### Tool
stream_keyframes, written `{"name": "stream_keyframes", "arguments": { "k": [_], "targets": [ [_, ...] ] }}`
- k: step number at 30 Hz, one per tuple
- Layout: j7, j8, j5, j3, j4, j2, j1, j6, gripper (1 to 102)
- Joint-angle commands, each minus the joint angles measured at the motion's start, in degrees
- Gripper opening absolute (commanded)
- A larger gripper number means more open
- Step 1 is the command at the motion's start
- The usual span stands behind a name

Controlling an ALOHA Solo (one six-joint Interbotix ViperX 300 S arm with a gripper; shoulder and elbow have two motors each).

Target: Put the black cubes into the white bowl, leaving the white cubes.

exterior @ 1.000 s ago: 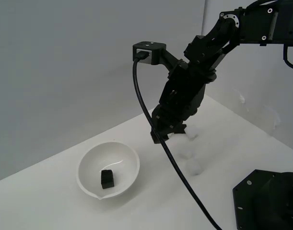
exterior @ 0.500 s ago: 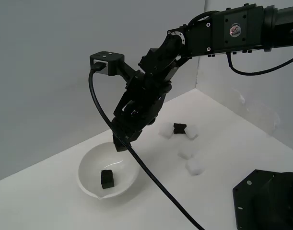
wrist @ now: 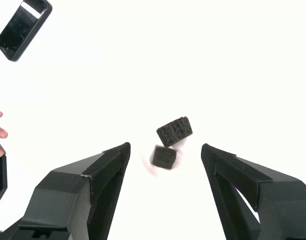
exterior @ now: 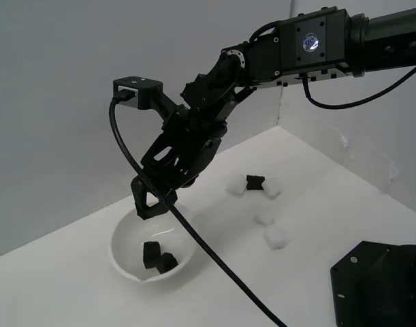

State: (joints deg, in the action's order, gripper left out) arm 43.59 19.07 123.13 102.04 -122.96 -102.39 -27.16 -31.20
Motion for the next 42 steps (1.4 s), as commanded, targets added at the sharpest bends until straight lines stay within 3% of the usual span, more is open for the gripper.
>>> {"name": "stream_keyframes", "arguments": {
  "k": [1,5,11,15,19,24,30,33,35,42],
  "targets": [
    [0.1,0.9,-1.8,1.6,1.3,-1.1,-0.4,-1.1,81],
    [0.5,1.1,-1.5,2.7,1.1,-2.4,0.9,0.0,81],
    [4.2,1.7,-0.9,5.5,0.4,-5.2,8.3,4.2,81],
    [7.3,4.0,-0.2,7.5,-0.3,-6.9,14.6,7.3,81],
    [7.6,7.7,1.5,8.7,-1.8,-8.4,20.0,9.8,81],
    [7.6,13.2,4.3,8.5,-4.7,-8.2,25.0,10.4,81],
    [7.6,16.8,7.0,7.5,-7.4,-7.1,29.8,10.4,82],
    [6.9,17.7,7.1,6.2,-7.6,-5.9,30.1,10.4,86],
    [6.0,17.8,7.1,4.8,-7.6,-4.6,30.3,10.5,99],
    [4.4,17.8,7.1,0.4,-7.6,0.1,30.9,13.0,100]
  ]
}}
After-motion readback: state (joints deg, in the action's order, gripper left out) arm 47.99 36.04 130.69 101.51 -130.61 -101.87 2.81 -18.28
